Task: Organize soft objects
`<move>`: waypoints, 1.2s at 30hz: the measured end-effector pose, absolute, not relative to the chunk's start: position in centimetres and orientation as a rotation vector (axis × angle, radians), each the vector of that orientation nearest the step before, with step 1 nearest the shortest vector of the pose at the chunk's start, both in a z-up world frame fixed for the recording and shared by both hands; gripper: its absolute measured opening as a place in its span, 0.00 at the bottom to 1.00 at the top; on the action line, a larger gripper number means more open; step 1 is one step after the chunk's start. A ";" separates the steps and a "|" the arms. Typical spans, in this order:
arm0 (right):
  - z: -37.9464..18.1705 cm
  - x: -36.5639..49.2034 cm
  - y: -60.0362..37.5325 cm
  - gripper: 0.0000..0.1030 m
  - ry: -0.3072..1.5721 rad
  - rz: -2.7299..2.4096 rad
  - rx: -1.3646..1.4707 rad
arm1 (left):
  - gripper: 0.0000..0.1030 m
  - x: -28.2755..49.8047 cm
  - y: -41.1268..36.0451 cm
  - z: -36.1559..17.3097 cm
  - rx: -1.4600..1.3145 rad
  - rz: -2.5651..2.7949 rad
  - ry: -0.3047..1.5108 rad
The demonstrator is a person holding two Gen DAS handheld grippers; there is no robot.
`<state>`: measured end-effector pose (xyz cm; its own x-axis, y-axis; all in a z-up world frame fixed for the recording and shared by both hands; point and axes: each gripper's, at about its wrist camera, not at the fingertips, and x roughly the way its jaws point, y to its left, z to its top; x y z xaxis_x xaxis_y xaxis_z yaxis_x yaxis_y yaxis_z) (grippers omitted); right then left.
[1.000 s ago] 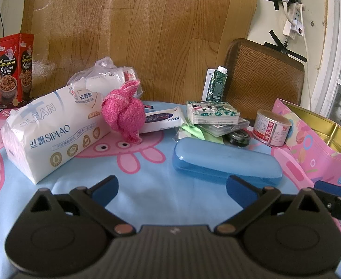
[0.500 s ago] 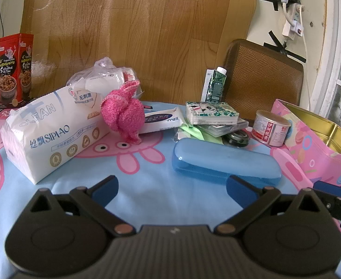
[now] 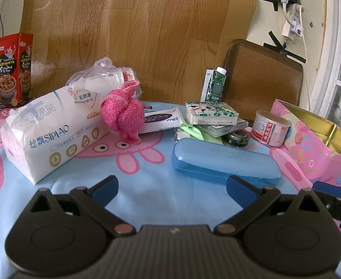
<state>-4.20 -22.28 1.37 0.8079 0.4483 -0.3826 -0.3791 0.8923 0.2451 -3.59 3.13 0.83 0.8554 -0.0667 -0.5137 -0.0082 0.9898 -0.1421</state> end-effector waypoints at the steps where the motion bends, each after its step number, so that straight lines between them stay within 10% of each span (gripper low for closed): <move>1: 1.4 -4.2 -22.3 0.69 0.448 0.444 0.160 | 1.00 -3.6 3.2 0.8 -0.141 -0.031 0.544; 12: 1.5 -2.3 -21.1 0.69 0.544 0.497 0.153 | 1.00 -3.6 3.6 1.0 -0.177 -0.004 0.541; 23: 1.6 4.2 -16.4 0.90 0.640 0.654 -0.007 | 1.00 -2.6 5.1 0.4 -0.260 0.045 0.610; 25: 1.6 4.4 -16.1 0.74 0.637 0.664 -0.016 | 1.00 -2.7 5.2 0.3 -0.263 0.046 0.609; 36: 1.5 -1.5 -18.1 0.56 0.576 0.656 -0.080 | 1.00 -2.8 5.7 0.3 -0.296 0.021 0.605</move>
<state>-1.50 -18.06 1.50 0.6424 0.5537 -0.5298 -0.5968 0.7952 0.1073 -2.77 5.73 0.29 0.8235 -0.0665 -0.5634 -0.1057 0.9577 -0.2676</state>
